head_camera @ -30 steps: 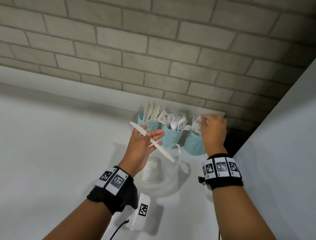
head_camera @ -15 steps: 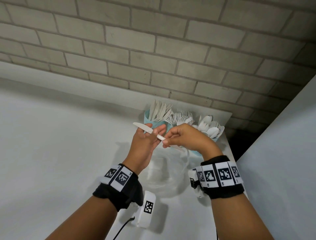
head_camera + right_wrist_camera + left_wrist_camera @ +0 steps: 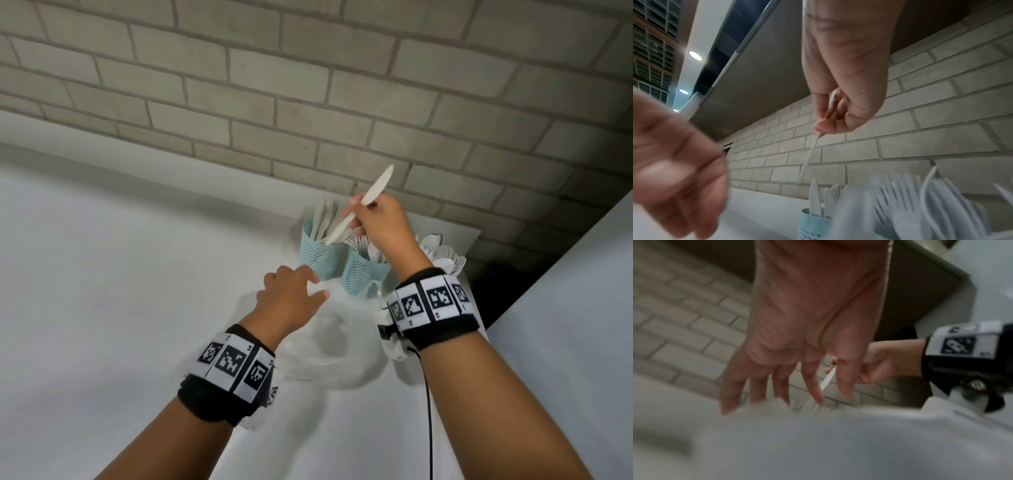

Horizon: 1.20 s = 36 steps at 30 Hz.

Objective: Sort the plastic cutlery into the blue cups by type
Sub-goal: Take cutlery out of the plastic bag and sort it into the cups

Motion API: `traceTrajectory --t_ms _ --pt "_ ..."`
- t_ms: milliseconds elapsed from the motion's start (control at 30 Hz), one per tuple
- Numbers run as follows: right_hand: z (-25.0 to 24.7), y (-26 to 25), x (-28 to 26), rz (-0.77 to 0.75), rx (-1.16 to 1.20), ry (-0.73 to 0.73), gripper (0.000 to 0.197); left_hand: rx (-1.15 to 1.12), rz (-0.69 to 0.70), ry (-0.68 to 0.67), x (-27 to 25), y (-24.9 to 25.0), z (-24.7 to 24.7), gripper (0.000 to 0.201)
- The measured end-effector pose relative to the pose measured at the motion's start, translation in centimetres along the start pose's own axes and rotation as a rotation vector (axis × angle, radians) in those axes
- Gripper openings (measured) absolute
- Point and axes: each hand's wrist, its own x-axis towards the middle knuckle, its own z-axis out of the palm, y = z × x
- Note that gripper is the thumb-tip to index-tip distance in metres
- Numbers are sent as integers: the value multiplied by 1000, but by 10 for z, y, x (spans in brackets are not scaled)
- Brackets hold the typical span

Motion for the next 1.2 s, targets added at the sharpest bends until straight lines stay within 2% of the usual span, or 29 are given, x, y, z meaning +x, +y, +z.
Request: traceTrajectory --t_ms 67,133,267,367,500,567,700,767,833,900,933,967,1000,1067,1100,1133,1200 --pt "6 1 15 12 99 132 18 220 -49 -96 -3 -4 -3 33" --pt "14 7 26 31 132 194 19 214 -103 -165 -3 -7 -3 31" --pt "28 27 42 85 33 155 22 199 -130 -212 -5 -11 -7 28" --pt "36 41 50 112 -107 155 9 270 -75 -264 -5 -15 -10 28" --pt "42 47 54 -7 -232 191 24 318 -55 -267 -1 -18 -10 28" --pt "44 50 54 -55 -397 133 27 322 -40 -274 -1 -18 -8 31" --pt "49 51 51 -104 -792 -149 32 292 -24 -285 0 -21 -5 37" --pt "48 43 48 -159 -942 -211 33 271 -18 -275 -1 -22 -4 38" --pt "45 28 41 -230 -909 -95 31 247 8 -254 -4 -24 -5 41" --pt "41 11 24 -267 -683 58 24 211 31 -237 -6 -27 -6 48" --pt "37 3 14 -229 -562 42 22 198 41 -235 -7 -29 -5 52" --pt "33 -6 3 -146 -468 -61 22 195 51 -235 -9 -31 -4 56" --pt "29 -11 -9 -37 -429 -239 22 201 60 -240 -10 -32 -3 59" --pt "26 -10 -33 187 -465 -654 19 214 79 -253 -12 -33 0 68" --pt "26 -3 -42 267 -500 -809 16 225 85 -262 -13 -34 2 73" --pt "29 7 -51 314 -544 -903 15 238 88 -268 -14 -34 4 79" --pt "33 29 -62 325 -698 -932 32 263 85 -271 -17 -36 7 86"
